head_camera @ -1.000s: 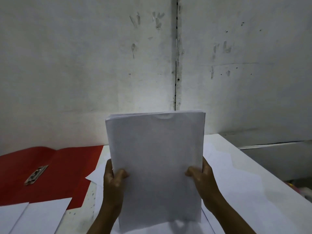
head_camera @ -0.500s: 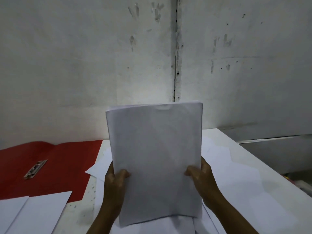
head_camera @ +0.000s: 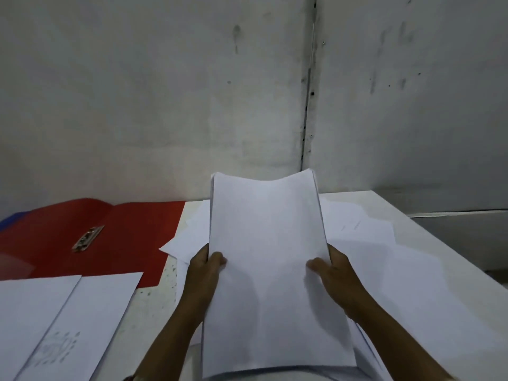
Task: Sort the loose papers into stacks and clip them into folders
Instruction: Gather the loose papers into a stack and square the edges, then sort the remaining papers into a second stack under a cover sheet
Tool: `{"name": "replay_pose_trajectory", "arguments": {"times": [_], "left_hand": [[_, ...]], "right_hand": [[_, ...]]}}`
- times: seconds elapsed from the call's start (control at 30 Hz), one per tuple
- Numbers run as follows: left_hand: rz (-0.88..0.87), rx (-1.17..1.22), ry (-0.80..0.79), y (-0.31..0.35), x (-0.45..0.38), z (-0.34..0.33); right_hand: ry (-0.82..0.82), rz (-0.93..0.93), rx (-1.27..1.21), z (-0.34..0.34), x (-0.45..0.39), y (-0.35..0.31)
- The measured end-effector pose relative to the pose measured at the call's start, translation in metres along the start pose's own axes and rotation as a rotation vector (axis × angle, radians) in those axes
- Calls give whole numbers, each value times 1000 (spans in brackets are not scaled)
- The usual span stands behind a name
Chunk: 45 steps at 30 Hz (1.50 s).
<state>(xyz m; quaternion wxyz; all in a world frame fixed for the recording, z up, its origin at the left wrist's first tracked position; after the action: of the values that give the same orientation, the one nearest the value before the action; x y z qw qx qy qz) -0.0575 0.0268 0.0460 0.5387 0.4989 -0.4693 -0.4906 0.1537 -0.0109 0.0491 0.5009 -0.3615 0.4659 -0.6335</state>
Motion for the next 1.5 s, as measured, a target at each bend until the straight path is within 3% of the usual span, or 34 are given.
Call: {"name": "replay_pose_trajectory", "arguments": {"times": [0.2,0.47,0.7,0.93,1.3,1.5], "left_hand": [[91,-190,55,-14,-10,32],[68,-1236,127,-45,10,107],[125,-1554,164,-51,26,142],[122,-1466,209,-56,28,152],[16,-1587,195,-56,30,152],[41,-1374,408,-27,20,151]], "right_hand": [[-47,-100,-42,-13,0,7],[-67,-192,-39,-46,5,34],[-38,-93,56,-57,6,42],[-21,-67,71,-56,7,47],[-38,-51,42,-54,7,46],[-44,-56,40,-55,8,46]]}}
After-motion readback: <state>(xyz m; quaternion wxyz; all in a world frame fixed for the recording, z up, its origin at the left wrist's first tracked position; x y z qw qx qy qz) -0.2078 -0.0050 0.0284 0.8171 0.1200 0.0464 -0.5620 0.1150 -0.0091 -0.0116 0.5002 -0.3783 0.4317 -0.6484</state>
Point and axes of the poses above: each hand's wrist, its own x-axis away from the middle knuckle, its own z-axis out of the back of the hand, y = z × x, the point moved 1 cm from there along -x, towards the middle knuckle, and after that the axes turned 3 degrees about x, right-handed, at the moved point
